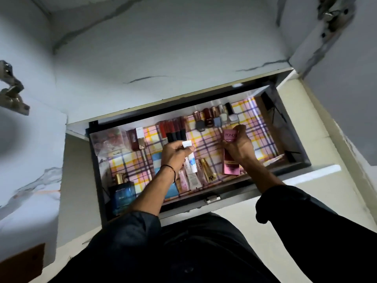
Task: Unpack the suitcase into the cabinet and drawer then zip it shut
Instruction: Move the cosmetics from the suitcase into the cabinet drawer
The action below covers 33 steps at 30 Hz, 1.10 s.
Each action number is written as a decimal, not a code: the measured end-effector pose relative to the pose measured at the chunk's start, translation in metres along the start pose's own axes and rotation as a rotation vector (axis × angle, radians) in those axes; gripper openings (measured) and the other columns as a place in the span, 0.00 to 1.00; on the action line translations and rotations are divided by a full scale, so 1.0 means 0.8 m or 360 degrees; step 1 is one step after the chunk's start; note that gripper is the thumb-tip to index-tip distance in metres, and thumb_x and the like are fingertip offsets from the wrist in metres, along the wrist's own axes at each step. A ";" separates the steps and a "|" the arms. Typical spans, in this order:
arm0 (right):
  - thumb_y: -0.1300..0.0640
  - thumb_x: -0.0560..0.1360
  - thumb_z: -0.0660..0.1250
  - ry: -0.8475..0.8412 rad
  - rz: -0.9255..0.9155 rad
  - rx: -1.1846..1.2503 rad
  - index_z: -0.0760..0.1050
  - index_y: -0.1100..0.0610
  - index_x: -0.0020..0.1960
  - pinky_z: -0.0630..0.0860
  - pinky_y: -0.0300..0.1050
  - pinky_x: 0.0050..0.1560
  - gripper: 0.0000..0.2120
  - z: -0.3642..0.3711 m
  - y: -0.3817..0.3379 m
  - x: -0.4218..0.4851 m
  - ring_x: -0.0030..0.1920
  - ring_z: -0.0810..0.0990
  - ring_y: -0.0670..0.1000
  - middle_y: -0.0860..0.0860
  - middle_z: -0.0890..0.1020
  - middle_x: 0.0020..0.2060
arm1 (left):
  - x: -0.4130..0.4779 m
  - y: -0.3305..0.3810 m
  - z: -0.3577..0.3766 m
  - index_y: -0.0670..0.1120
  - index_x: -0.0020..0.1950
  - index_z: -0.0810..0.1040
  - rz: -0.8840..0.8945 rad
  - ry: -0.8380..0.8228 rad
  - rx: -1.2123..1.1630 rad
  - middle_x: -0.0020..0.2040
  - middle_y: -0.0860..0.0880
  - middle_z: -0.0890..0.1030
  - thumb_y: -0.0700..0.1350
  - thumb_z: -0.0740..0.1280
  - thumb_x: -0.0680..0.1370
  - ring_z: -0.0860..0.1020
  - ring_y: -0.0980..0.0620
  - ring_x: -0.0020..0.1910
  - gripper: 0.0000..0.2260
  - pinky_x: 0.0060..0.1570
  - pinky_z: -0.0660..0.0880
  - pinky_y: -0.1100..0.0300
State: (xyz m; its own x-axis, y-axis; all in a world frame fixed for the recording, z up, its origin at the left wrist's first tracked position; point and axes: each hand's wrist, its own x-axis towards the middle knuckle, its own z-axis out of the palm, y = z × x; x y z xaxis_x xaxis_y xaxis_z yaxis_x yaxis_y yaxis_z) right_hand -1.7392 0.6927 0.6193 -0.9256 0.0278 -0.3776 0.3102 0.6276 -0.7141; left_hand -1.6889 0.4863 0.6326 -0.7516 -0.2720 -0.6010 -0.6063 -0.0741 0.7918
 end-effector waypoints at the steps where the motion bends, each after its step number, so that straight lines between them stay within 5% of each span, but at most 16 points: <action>1: 0.53 0.75 0.73 -0.0009 0.0035 0.0002 0.63 0.59 0.66 0.69 0.40 0.36 0.26 -0.006 0.004 0.003 0.47 0.79 0.56 0.54 0.79 0.51 | 0.001 0.002 0.010 0.39 0.54 0.81 0.0013 -0.0026 0.0033 0.46 0.45 0.83 0.37 0.73 0.74 0.80 0.53 0.39 0.10 0.32 0.74 0.69; 4: 0.54 0.76 0.71 -0.0043 0.0053 -0.0002 0.64 0.59 0.66 0.70 0.40 0.36 0.24 -0.020 0.008 0.008 0.46 0.78 0.54 0.53 0.78 0.49 | 0.005 0.006 0.035 0.40 0.49 0.77 -0.0037 -0.0094 0.0025 0.49 0.42 0.82 0.34 0.73 0.74 0.82 0.47 0.45 0.07 0.34 0.79 0.64; 8: 0.52 0.76 0.71 0.0022 0.0099 0.0020 0.64 0.57 0.63 0.72 0.40 0.34 0.22 -0.031 0.011 0.016 0.42 0.79 0.51 0.52 0.79 0.47 | 0.012 0.005 0.057 0.42 0.45 0.72 -0.0148 0.0033 -0.0209 0.50 0.39 0.79 0.31 0.72 0.73 0.81 0.35 0.52 0.11 0.46 0.81 0.41; 13: 0.54 0.76 0.71 0.0024 0.0190 0.0219 0.62 0.56 0.63 0.81 0.48 0.42 0.23 -0.039 0.021 0.019 0.44 0.83 0.54 0.54 0.80 0.48 | 0.006 0.000 0.063 0.46 0.62 0.79 -0.0014 -0.0020 0.0459 0.52 0.47 0.81 0.38 0.73 0.74 0.80 0.49 0.50 0.17 0.46 0.77 0.59; 17: 0.54 0.77 0.71 0.0011 0.0212 0.0089 0.62 0.58 0.63 0.71 0.39 0.33 0.22 -0.032 0.027 0.022 0.40 0.79 0.48 0.52 0.78 0.45 | 0.000 -0.004 0.078 0.44 0.48 0.81 0.0034 -0.0050 0.0895 0.48 0.48 0.83 0.41 0.76 0.72 0.82 0.47 0.46 0.07 0.46 0.80 0.55; 21: 0.51 0.76 0.71 0.0011 0.0201 0.0022 0.63 0.56 0.63 0.70 0.39 0.33 0.22 -0.028 0.029 0.026 0.44 0.80 0.53 0.54 0.78 0.50 | -0.011 -0.005 0.098 0.43 0.37 0.80 0.0076 -0.0126 0.1260 0.38 0.45 0.84 0.45 0.74 0.74 0.81 0.48 0.36 0.09 0.40 0.79 0.57; 27: 0.49 0.76 0.71 0.0128 0.0152 -0.0042 0.62 0.54 0.63 0.82 0.54 0.46 0.24 -0.032 0.026 0.024 0.46 0.82 0.57 0.56 0.80 0.51 | -0.015 -0.005 0.099 0.44 0.36 0.78 -0.0052 -0.0110 0.1117 0.32 0.48 0.81 0.43 0.72 0.76 0.79 0.51 0.28 0.09 0.30 0.77 0.59; 31: 0.46 0.75 0.71 0.0131 -0.0048 -0.0075 0.63 0.55 0.63 0.82 0.55 0.46 0.25 -0.024 0.017 0.027 0.44 0.82 0.56 0.55 0.81 0.49 | -0.012 -0.004 0.055 0.42 0.45 0.81 0.0104 0.0196 0.0984 0.42 0.46 0.84 0.41 0.71 0.75 0.81 0.49 0.39 0.02 0.43 0.80 0.56; 33: 0.45 0.75 0.71 0.0122 -0.0167 -0.0120 0.65 0.56 0.64 0.82 0.51 0.43 0.25 -0.017 0.006 0.024 0.41 0.81 0.53 0.55 0.82 0.49 | -0.013 -0.008 0.022 0.42 0.50 0.78 0.0152 0.0420 0.1045 0.47 0.46 0.82 0.43 0.71 0.76 0.80 0.48 0.45 0.07 0.45 0.79 0.55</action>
State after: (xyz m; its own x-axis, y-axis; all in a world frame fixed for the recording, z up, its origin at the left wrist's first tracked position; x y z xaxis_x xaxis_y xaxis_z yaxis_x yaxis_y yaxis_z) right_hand -1.7586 0.7068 0.6163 -0.9669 0.0166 -0.2548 0.1963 0.6867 -0.6999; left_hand -1.6821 0.5067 0.6317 -0.7717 -0.4775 -0.4201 -0.6344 0.5322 0.5606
